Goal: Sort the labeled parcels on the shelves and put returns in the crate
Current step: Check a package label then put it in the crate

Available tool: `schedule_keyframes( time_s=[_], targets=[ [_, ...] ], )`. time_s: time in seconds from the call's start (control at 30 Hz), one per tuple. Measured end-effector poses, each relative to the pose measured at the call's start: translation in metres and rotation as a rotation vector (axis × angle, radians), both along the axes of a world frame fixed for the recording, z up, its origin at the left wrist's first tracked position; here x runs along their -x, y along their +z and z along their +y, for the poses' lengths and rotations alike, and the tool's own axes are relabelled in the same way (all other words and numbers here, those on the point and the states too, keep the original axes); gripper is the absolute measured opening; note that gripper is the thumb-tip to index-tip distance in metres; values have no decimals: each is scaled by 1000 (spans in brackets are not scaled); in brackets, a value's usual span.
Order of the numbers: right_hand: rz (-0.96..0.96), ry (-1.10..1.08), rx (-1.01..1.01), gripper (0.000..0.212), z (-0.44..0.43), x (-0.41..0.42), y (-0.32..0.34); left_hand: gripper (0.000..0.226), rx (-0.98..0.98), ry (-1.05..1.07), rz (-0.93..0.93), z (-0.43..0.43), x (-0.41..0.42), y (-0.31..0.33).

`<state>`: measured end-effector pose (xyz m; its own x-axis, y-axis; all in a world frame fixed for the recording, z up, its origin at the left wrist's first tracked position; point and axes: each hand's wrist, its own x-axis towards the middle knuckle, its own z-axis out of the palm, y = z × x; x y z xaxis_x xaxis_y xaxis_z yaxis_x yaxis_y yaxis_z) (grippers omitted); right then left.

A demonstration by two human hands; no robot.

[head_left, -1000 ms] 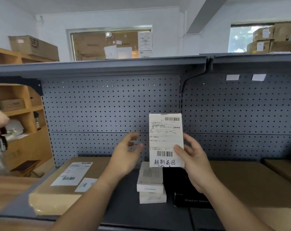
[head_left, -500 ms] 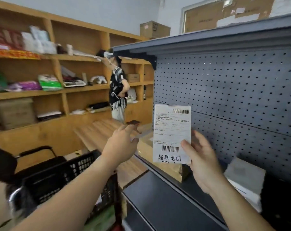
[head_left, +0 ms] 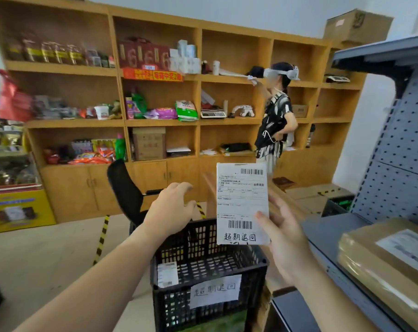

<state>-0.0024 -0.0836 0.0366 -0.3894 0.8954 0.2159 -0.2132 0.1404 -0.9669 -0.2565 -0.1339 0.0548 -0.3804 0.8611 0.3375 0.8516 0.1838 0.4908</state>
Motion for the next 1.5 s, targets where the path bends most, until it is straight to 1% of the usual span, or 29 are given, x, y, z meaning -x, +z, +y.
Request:
schedule_keyframes(
  time_s=[0.2,0.3,0.57,0.67,0.8,0.93,1.07,1.17,1.37,1.5],
  targets=[
    [-10,62,94,44,41,88,-26,47,62,41,-27,30,75,-23],
    [-46,76,145,42,61,121,-45,48,100,57,-54,46,103,-43],
    [-143,124,279,41,127,179,-102,49,193,110,-173,92,144,-108],
    [-203,131,339,41,163,196,-133,48,229,145,-197,115,157,-131],
    [-289,141,457,41,218,218,-181,48,331,194,-254,152,173,-165],
    [-379,173,649,36,265,241,-243,49,437,257,-337,182,185,-219],
    [-542,194,798,32,290,260,-306,54,592,272,-477,194,186,-288],
    [-663,160,882,31,299,272,-349,54,702,284,-516,200,190,-339],
    [-902,163,908,49,312,303,-435,69,965,244,-516,223,201,-439],
    [-999,203,875,52,316,320,-477,87,1048,270,-507,229,197,-484]
  ],
)
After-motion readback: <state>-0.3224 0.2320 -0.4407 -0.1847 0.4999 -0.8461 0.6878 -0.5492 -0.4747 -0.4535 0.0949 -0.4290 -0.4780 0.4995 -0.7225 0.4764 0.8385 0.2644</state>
